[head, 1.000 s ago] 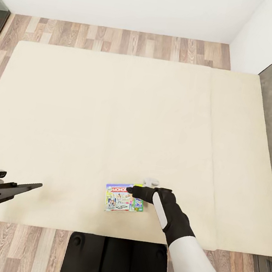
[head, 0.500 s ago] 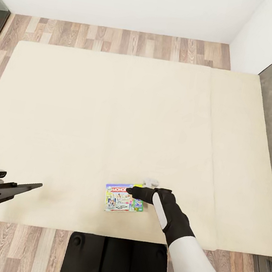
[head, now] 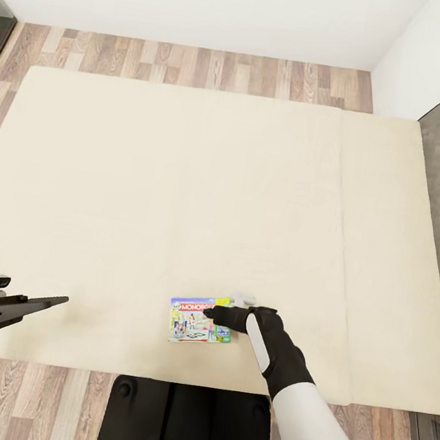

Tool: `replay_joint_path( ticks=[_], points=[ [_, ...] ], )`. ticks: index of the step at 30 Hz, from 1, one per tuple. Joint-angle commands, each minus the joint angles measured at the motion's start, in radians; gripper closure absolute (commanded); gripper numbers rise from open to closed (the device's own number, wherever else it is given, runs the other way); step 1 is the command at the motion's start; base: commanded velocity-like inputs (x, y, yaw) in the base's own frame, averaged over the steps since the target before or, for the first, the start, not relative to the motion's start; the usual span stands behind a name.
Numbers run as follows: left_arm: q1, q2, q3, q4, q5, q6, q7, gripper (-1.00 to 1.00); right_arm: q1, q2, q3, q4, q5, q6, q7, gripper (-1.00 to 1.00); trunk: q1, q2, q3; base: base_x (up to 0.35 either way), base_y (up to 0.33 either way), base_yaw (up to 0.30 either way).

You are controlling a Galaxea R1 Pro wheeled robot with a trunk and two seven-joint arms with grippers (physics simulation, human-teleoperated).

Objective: Put all the toys in the child's room - the three board games (two on the bed and one on the table), the two jigsaw puzzles on the table, and the tennis ball on the table - inside the toy box on the table in the child's room.

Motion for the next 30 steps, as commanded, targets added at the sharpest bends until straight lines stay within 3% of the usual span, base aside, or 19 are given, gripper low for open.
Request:
replay_joint_path(
  ticks=[1, 20, 30],
  points=[
    [0.0, 0.0, 0.0, 0.0, -0.001, 0.011, -0.004, -1.0, 0.0, 0.0, 0.0, 0.002, 0.001, 0.006, 0.003, -1.0, 0.001, -0.002, -0.001, 0.0, 0.0, 0.0],
    [0.0, 0.0, 0.0, -0.001, -0.001, 0.011, -0.004, -1.0, -0.001, 0.0, 0.0, 0.011, 0.003, 0.009, 0.003, -1.0, 0.001, -0.002, -0.001, 0.0, 0.006, 0.0],
    [0.0, 0.0, 0.0, -0.001, -0.001, 0.011, -0.004, -1.0, 0.0, 0.0, 0.0, 0.01, 0.003, 0.008, 0.003, -1.0, 0.001, -0.002, -0.001, 0.0, 0.174, 0.0]
  ],
)
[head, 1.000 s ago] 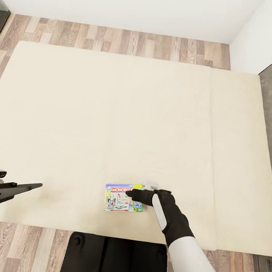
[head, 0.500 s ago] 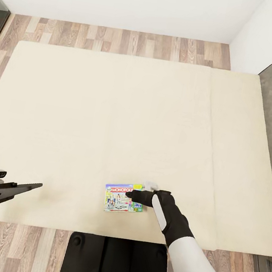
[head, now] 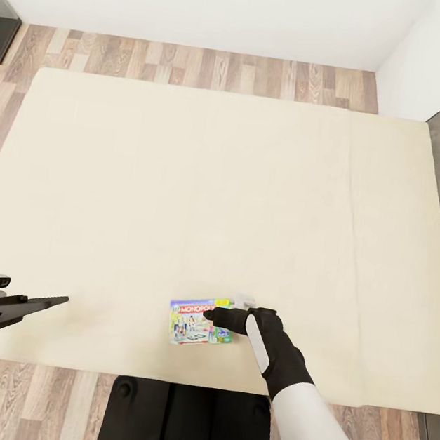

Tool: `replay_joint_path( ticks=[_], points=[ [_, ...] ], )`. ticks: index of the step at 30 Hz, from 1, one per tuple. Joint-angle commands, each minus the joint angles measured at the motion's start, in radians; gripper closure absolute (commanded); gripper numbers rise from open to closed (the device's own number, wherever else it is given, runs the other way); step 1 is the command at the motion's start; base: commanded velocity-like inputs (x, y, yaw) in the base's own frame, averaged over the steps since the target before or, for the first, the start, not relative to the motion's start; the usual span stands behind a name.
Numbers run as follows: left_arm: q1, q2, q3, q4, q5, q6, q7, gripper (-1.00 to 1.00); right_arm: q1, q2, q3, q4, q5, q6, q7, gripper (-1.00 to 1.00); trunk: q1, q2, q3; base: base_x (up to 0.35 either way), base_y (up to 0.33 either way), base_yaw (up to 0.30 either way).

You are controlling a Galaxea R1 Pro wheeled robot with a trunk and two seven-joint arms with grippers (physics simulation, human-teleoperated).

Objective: Put all the toys in the child's room - the three board games (two on the bed and one on the table), the two jigsaw puzzles on the table, and the tennis ball on the table - inside the toy box on the table in the child's room.

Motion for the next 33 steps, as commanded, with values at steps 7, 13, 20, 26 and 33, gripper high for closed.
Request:
replay_joint_path(
  ticks=[7, 13, 20, 26, 33],
  points=[
    [0.0, 0.0, 0.0, 0.0, -0.001, 0.011, -0.004, -1.0, 0.0, 0.0, 0.0, -0.001, 0.001, 0.005, 0.002, -1.0, 0.001, -0.002, -0.001, 0.0, 0.089, 0.0],
    [0.0, 0.0, 0.0, 0.0, -0.001, 0.011, -0.004, -1.0, -0.001, 0.0, 0.0, -0.001, 0.001, 0.005, 0.001, -1.0, 0.001, -0.002, -0.001, 0.0, 0.01, 0.0],
    [0.0, 0.0, 0.0, 0.0, -0.001, 0.011, -0.004, -1.0, 0.0, 0.0, 0.0, -0.001, 0.001, 0.005, 0.001, -1.0, 0.001, -0.002, -0.001, 0.0, 0.01, 0.0],
    [0.0, 0.0, 0.0, 0.0, -0.001, 0.011, -0.004, -1.0, 0.0, 0.0, 0.0, -0.001, 0.0, 0.005, 0.001, -1.0, 0.001, -0.002, -0.001, 0.0, 0.105, 0.0],
    [0.0, 0.0, 0.0, 0.0, -0.001, 0.011, -0.004, -1.0, 0.0, 0.0, 0.0, -0.001, -0.001, 0.005, 0.002, -1.0, 0.001, -0.002, -0.001, 0.0, 0.155, 0.0]
  ],
)
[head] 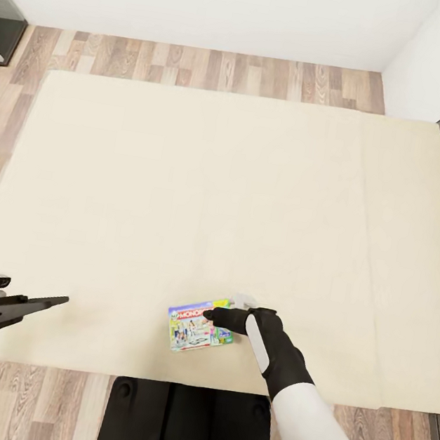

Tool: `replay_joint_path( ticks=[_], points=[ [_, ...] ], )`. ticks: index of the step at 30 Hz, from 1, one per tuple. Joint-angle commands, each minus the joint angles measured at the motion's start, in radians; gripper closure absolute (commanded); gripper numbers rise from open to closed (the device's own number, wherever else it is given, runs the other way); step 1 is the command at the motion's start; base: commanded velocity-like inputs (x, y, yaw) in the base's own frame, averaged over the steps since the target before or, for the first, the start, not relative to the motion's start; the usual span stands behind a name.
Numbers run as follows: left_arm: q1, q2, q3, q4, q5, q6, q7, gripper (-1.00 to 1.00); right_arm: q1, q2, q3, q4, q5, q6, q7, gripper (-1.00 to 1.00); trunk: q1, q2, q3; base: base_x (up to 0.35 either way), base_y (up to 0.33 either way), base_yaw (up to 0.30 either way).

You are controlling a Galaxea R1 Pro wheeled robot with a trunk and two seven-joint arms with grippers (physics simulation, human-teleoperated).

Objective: Put all the toys in the child's room - the three board games (two on the bed and one on the table), the two jigsaw puzzles on the table, and the tennis ball on the table - inside the toy box on the table in the child's room.

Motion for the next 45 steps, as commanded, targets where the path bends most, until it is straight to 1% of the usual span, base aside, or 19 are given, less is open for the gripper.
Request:
replay_joint_path(
  ticks=[1, 17, 28, 35, 45],
  points=[
    [0.0, 0.0, 0.0, 0.0, -0.001, 0.011, -0.004, -1.0, 0.0, 0.0, 0.0, -0.001, 0.0, 0.005, 0.003, -1.0, 0.001, -0.002, -0.001, 0.0, 0.162, 0.0],
    [0.0, 0.0, 0.0, 0.0, -0.001, 0.011, -0.004, -1.0, 0.0, 0.0, 0.0, -0.001, 0.0, 0.005, 0.003, -1.0, 0.001, -0.002, -0.001, 0.0, 0.148, 0.0],
    [0.0, 0.0, 0.0, 0.0, -0.001, 0.011, -0.004, -1.0, -0.001, 0.0, 0.0, -0.001, 0.003, 0.008, 0.004, -1.0, 0.001, -0.002, -0.001, 0.0, 0.011, 0.0],
    [0.0, 0.0, 0.0, 0.0, -0.001, 0.011, -0.004, -1.0, -0.001, 0.0, 0.0, 0.0, 0.006, 0.045, 0.004, -1.0, 0.001, -0.002, -0.001, 0.0, 0.0, 0.0],
    [0.0, 0.0, 0.0, 0.0, -0.001, 0.011, -0.004, -1.0, 0.0, 0.0, -0.003, 0.0, 0.002, 0.058, 0.004, -1.0, 0.001, -0.002, -0.001, 0.0, 0.0, 0.0]
  ],
)
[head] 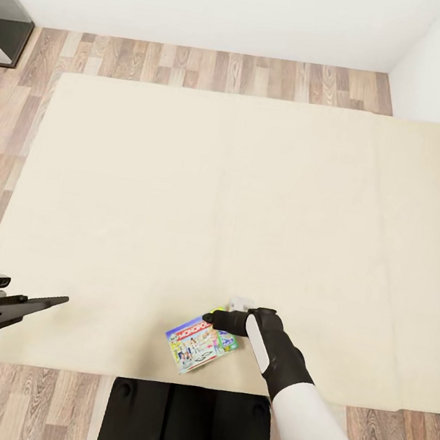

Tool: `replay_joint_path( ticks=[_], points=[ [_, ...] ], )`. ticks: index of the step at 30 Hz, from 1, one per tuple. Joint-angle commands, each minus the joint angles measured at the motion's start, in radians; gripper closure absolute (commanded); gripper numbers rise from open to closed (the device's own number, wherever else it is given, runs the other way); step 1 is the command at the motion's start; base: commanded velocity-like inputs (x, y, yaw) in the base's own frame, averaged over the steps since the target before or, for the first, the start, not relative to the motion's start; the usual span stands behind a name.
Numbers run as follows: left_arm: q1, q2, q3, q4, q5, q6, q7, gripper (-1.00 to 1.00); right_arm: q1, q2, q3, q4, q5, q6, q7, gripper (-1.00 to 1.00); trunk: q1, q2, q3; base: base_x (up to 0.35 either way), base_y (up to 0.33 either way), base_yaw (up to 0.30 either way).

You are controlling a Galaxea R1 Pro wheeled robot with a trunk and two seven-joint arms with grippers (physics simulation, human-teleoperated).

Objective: Put all the toys in the child's room - the three board games (two on the bed and one on the table), the two jigsaw puzzles on the table, and the tennis ball on the table - inside the toy box on the table in the child's room.

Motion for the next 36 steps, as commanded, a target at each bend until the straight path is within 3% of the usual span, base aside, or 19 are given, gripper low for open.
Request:
replay_joint_path(
  ticks=[1, 16, 31, 36],
  points=[
    [0.0, 0.0, 0.0, 0.0, -0.001, 0.011, -0.004, -1.0, 0.0, 0.0, 0.0, -0.001, 0.002, 0.008, 0.003, -1.0, 0.001, -0.002, -0.001, 0.0, 0.0, 0.0],
    [0.0, 0.0, 0.0, 0.0, -0.001, 0.011, -0.004, -1.0, 0.0, 0.0, -0.001, -0.001, 0.001, 0.067, 0.003, -1.0, 0.001, -0.002, -0.001, 0.0, 0.0, 0.0],
    [0.0, 0.001, 0.0, 0.0, -0.001, 0.011, -0.004, -1.0, 0.0, 0.0, -0.002, -0.001, 0.003, 0.077, 0.003, -1.0, 0.001, -0.002, -0.001, 0.0, 0.0, 0.0],
    [0.0, 0.0, 0.0, 0.0, -0.001, 0.011, -0.004, -1.0, 0.0, 0.0, -0.001, -0.001, 0.003, 0.117, 0.003, -1.0, 0.001, -0.002, -0.001, 0.0, 0.0, 0.0]
  ],
)
